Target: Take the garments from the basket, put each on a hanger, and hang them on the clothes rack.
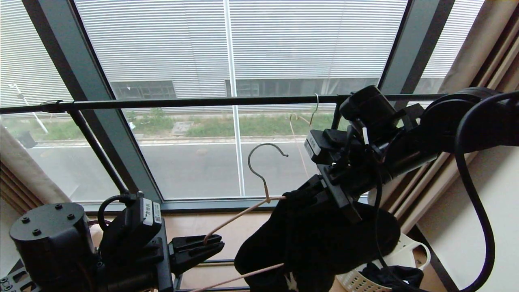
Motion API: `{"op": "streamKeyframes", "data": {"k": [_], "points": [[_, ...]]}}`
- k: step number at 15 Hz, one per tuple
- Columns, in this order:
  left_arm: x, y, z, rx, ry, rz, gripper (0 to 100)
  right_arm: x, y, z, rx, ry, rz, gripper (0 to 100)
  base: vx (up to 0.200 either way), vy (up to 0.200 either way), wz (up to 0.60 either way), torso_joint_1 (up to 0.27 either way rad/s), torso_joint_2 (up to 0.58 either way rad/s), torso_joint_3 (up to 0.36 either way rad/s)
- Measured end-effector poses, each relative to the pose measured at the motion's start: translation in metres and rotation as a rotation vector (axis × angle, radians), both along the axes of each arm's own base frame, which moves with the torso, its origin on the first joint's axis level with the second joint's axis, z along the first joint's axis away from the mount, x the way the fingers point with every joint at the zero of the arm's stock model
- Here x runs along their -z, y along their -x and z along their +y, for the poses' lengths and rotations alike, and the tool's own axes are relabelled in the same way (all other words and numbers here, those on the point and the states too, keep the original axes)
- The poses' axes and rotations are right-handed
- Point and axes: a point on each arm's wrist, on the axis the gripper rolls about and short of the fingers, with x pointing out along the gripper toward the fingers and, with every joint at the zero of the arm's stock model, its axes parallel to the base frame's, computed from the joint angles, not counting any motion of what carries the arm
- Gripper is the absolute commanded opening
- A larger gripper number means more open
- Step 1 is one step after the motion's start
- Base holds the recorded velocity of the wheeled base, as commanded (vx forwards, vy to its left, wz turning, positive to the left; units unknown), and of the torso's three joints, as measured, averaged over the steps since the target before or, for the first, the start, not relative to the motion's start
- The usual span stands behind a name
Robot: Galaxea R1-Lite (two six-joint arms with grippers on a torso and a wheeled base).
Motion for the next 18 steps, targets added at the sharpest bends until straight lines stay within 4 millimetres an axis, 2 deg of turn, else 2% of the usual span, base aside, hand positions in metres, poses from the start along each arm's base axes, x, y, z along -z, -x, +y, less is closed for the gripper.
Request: {"op": "streamKeyframes", "data": {"k": [7, 8, 12, 18], "points": [[0.000, 0.000, 0.000, 0.002, 0.000, -0.004, 0, -0.002, 0.004, -0.002, 0.001, -0.002, -0.003, 0, 0.000, 0.000, 0.00, 0.000, 0.00, 0.000], [0.000, 0.000, 0.000, 0.001, -0.001, -0.003, 100, -0.002, 0.004, -0.003, 0.001, -0.003, -0.004, 0, 0.000, 0.000, 0.00, 0.000, 0.00, 0.000], [-0.003, -0.003, 0.002, -0.019, 0.029, -0.008, 100, -0.005, 0.007, -0.005, 0.003, -0.005, -0.006, 0, 0.000, 0.000, 0.00, 0.000, 0.00, 0.000], [-0.007, 0.000, 0.031, -0.167, 0.112, 0.033, 100, -0.010, 0.005, -0.018, 0.050, -0.011, -0.006, 0, 0.000, 0.000, 0.00, 0.000, 0.00, 0.000]]}}
